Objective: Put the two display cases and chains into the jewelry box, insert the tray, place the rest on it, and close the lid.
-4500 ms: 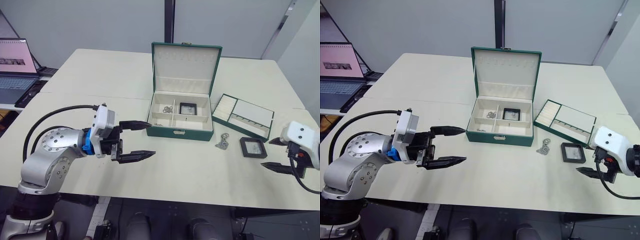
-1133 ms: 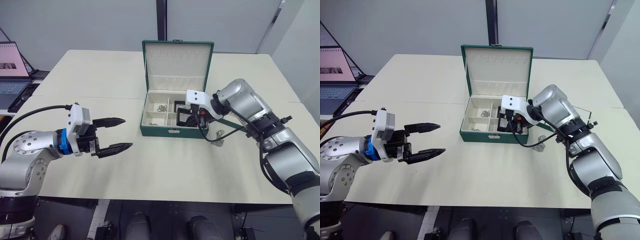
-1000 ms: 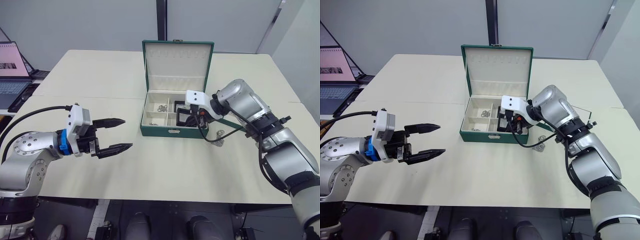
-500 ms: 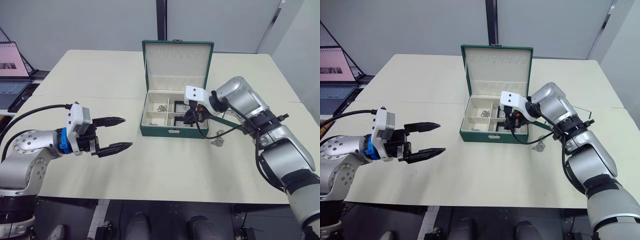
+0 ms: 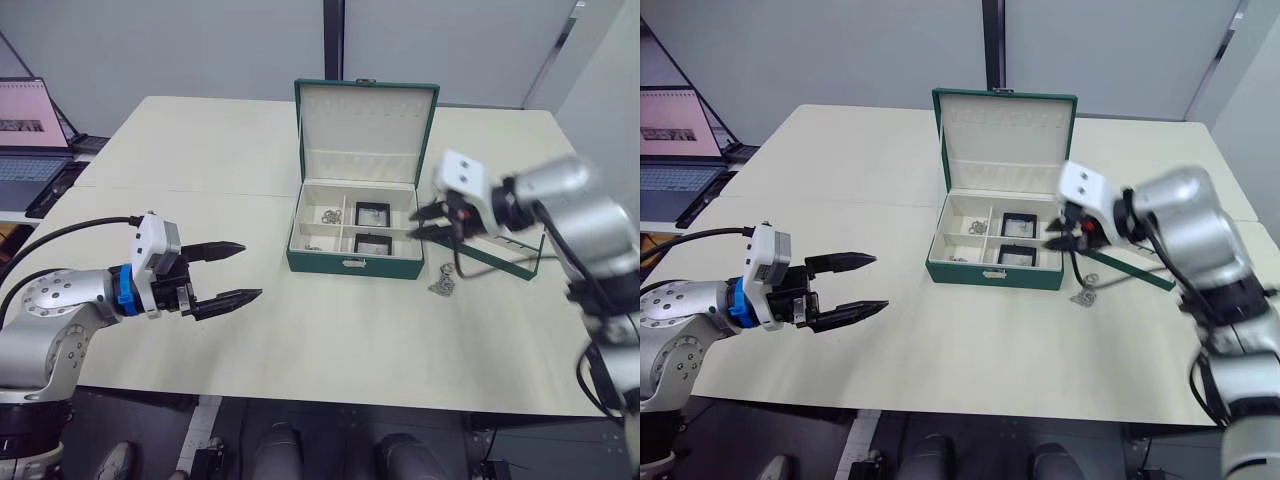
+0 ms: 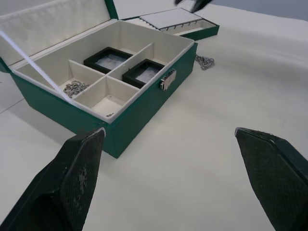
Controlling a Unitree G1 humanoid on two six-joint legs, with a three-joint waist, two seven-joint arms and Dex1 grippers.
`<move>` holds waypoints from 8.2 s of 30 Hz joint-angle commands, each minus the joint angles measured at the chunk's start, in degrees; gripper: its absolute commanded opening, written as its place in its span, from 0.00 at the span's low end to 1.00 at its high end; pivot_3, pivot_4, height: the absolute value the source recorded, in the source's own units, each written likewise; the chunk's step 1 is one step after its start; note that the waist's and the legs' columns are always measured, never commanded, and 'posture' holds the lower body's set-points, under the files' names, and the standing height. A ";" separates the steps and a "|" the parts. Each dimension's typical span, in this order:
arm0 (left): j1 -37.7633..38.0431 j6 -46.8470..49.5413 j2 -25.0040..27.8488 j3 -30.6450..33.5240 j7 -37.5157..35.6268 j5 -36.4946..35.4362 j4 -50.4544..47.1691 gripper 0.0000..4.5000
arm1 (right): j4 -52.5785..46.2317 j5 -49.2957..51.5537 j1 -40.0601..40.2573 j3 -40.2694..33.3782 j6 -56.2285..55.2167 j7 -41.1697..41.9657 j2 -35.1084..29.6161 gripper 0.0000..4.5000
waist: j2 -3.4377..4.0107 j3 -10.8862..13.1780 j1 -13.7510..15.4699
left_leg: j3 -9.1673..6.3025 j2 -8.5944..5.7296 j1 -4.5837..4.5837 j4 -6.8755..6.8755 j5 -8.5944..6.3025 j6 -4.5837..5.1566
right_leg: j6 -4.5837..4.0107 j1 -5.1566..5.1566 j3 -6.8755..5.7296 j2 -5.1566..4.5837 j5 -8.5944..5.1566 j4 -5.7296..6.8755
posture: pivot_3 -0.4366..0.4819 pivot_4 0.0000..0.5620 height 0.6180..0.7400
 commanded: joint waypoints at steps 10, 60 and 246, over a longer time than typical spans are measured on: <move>6.01 -5.44 0.48 6.05 -2.86 0.46 3.28 1.00 | -45.46 17.86 49.87 -35.65 18.84 -11.58 10.40 1.00 | -0.19 -0.11 -0.60 | -0.09 -0.04 0.03 -0.02 0.00 -0.01 | -0.11 0.11 0.00 0.06 -0.07 -0.04 | 0.48 0.27 1.00; -8.29 5.62 -3.33 -4.56 5.71 -0.62 -5.77 1.00 | -14.17 32.87 39.50 -31.73 3.60 -25.72 -16.59 1.00 | -0.63 -0.33 -0.77 | -0.29 -0.10 0.14 0.04 -0.05 0.07 | -0.15 0.44 -0.08 0.08 -0.08 -0.15 | 0.48 0.27 1.00; -0.47 4.63 1.23 8.46 1.08 -6.77 -3.48 1.00 | 50.86 -3.24 -26.32 4.83 -25.94 -11.39 22.88 0.47 | 0.04 0.19 -1.03 | 0.03 0.02 0.10 0.04 0.05 -0.09 | -0.17 -0.04 0.06 0.04 -0.07 0.10 | 0.48 0.27 1.00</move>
